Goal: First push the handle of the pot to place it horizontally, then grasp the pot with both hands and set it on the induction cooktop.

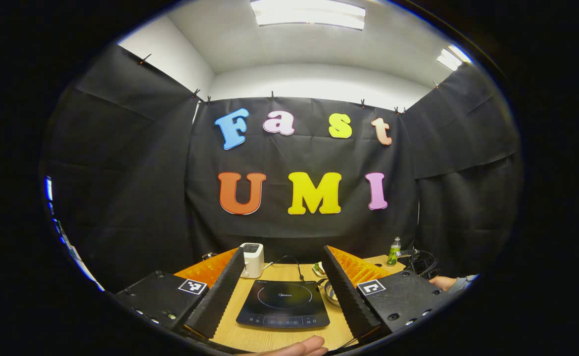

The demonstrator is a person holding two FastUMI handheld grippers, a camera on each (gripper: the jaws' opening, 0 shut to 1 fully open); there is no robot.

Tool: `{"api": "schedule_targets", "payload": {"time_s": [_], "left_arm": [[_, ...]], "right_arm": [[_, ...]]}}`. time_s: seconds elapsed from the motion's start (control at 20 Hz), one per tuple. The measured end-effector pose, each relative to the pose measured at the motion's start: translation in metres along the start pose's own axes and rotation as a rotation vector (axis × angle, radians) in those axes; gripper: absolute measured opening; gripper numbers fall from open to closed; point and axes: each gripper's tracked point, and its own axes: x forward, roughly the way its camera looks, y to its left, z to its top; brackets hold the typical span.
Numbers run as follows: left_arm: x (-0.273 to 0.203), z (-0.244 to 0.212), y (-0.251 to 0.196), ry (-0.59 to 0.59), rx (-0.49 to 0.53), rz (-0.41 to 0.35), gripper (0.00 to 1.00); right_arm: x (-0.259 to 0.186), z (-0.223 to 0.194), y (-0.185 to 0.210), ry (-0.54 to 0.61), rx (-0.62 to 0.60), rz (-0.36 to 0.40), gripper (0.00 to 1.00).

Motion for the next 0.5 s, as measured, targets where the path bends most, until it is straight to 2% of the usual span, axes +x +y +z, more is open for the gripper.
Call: {"api": "schedule_targets", "payload": {"time_s": [0.5], "left_arm": [[0.040,-0.048,-0.026,0.098,-0.006,-0.050,0.94]], "right_arm": [[0.015,0.037,-0.051,-0.086,-0.034,-0.073,0.04]]}}
